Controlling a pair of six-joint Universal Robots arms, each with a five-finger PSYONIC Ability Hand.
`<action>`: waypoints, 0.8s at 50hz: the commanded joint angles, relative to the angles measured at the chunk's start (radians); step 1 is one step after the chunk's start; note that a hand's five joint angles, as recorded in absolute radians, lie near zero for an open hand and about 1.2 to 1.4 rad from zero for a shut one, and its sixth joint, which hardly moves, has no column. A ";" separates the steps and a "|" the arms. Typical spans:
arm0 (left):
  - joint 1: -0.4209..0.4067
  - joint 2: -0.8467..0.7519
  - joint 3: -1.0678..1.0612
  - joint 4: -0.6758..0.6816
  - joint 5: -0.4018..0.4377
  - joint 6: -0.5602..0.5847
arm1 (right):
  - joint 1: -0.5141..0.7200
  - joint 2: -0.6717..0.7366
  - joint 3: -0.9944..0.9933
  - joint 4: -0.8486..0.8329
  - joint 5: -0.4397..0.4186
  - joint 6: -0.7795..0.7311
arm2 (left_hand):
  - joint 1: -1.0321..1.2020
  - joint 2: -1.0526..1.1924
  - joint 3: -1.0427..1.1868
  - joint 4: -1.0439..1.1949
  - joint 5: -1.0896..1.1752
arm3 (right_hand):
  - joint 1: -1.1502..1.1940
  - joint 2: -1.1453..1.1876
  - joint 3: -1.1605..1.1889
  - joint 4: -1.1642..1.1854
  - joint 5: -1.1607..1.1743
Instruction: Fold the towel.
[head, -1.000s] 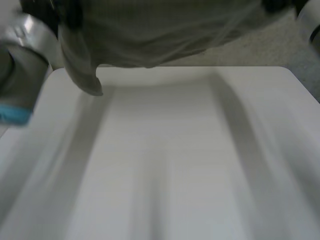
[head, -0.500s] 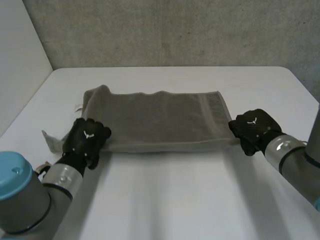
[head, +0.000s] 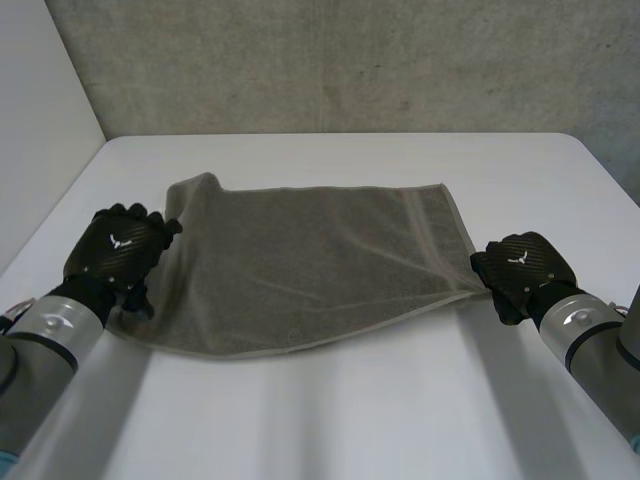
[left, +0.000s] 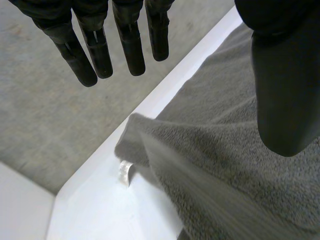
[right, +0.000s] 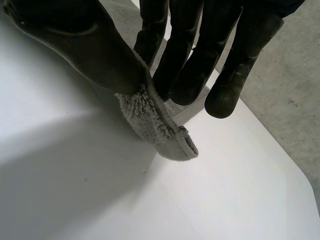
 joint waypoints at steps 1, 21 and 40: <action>0.040 -0.085 0.102 -0.153 0.100 -0.003 | -0.001 0.010 0.008 -0.008 0.000 0.000 | -0.032 -0.066 -0.027 -0.041 -0.187 | 0.073 0.062 0.067 0.066 0.041; 0.164 -0.088 0.060 -0.364 0.195 0.021 | -0.018 0.023 0.010 -0.014 0.001 0.001 | 0.088 0.054 0.094 0.080 -0.067 | 0.073 0.062 0.067 0.066 0.041; 0.215 -0.161 0.045 -0.313 0.194 0.129 | -0.020 0.028 0.010 -0.016 0.001 0.001 | 0.338 0.304 0.343 0.329 0.183 | 0.073 0.062 0.067 0.066 0.041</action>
